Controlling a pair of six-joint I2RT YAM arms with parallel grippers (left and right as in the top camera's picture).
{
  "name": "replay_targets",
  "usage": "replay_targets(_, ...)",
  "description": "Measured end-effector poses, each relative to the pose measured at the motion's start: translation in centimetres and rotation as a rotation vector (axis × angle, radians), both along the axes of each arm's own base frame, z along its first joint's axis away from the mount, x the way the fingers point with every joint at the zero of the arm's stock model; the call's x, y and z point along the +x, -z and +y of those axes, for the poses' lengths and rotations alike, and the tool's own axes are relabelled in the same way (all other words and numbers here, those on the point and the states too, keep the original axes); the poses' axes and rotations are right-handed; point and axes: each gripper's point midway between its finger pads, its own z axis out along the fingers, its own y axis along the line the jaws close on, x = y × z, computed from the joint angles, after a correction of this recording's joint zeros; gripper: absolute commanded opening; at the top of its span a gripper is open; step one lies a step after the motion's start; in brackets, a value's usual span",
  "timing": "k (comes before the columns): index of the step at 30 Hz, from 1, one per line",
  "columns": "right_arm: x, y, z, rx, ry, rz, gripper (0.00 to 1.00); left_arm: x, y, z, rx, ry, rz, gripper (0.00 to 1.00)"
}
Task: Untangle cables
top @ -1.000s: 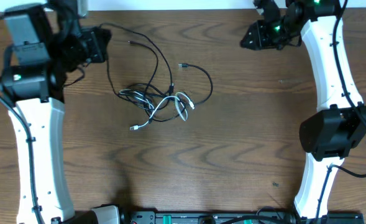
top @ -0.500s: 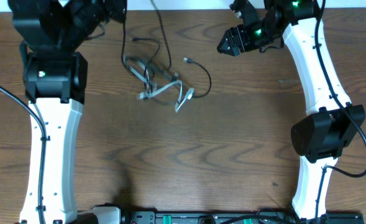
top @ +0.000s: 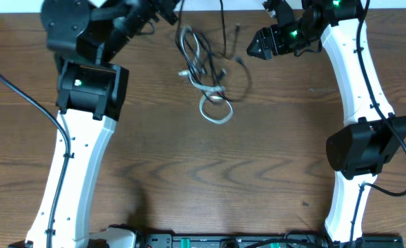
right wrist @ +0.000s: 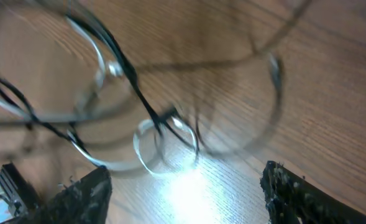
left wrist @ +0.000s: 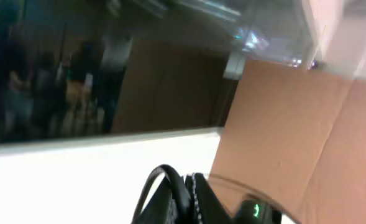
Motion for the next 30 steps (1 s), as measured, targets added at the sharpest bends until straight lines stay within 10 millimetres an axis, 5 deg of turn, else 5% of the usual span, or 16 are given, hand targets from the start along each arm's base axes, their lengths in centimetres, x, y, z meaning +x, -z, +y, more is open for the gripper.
replay_targets(7,0.0,0.0,0.0,0.0,-0.001,0.001,0.78,0.9,9.6,-1.2,0.2,-0.021,0.332,0.07)
replay_targets(13,0.0,0.0,0.0,0.001,-0.001,0.0,0.78,1.0,15.5,-0.7,0.341,-0.047,0.501,0.07)
replay_targets(30,-0.1,0.1,0.0,0.0,0.0,0.004,0.79,0.8,23.4,-0.9,0.47,-0.014,0.741,0.08)
